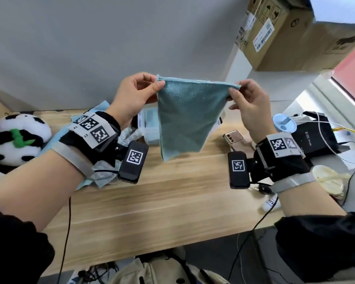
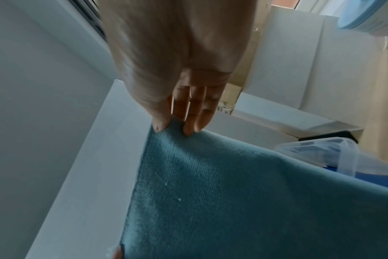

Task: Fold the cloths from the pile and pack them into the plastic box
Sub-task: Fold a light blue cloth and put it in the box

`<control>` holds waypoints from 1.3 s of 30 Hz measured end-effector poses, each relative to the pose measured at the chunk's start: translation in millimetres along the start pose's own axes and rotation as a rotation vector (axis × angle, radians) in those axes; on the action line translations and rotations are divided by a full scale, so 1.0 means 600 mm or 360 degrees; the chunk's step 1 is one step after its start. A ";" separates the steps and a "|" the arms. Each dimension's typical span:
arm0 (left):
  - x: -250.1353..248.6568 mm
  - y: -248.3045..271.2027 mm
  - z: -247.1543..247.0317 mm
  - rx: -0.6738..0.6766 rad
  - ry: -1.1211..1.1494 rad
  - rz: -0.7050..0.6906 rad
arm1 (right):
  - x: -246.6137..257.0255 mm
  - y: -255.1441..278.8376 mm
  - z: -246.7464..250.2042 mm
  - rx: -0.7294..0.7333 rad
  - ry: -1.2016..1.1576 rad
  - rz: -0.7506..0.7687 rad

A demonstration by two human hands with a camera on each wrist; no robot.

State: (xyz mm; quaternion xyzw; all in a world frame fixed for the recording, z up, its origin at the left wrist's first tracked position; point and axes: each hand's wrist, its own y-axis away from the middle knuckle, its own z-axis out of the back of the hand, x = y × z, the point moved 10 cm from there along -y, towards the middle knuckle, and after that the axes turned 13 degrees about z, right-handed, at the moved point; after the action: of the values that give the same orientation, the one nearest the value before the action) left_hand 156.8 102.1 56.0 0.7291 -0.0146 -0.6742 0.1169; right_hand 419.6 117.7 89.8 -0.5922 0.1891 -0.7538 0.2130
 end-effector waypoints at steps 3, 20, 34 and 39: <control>-0.003 0.011 0.002 0.0074 0.0075 -0.0025 | 0.019 0.002 0.003 -0.0002 -0.0017 0.0071; 0.508 0.195 0.016 0.0748 -0.0440 0.1372 | -0.244 0.456 -0.128 0.1235 -0.0256 -0.1444; 0.593 0.188 0.056 0.0178 -0.0854 0.1195 | -0.311 0.529 -0.139 0.1031 0.0268 -0.1413; 0.588 0.179 0.054 0.0106 -0.0950 0.1089 | -0.322 0.524 -0.140 0.1070 0.0554 -0.1328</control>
State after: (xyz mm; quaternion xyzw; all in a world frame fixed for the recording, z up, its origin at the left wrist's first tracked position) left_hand 171.6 -70.4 -271.4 0.4594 -0.3093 -0.7767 0.3001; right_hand 408.7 -37.5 -255.2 -0.3833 -0.2796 -0.8794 0.0395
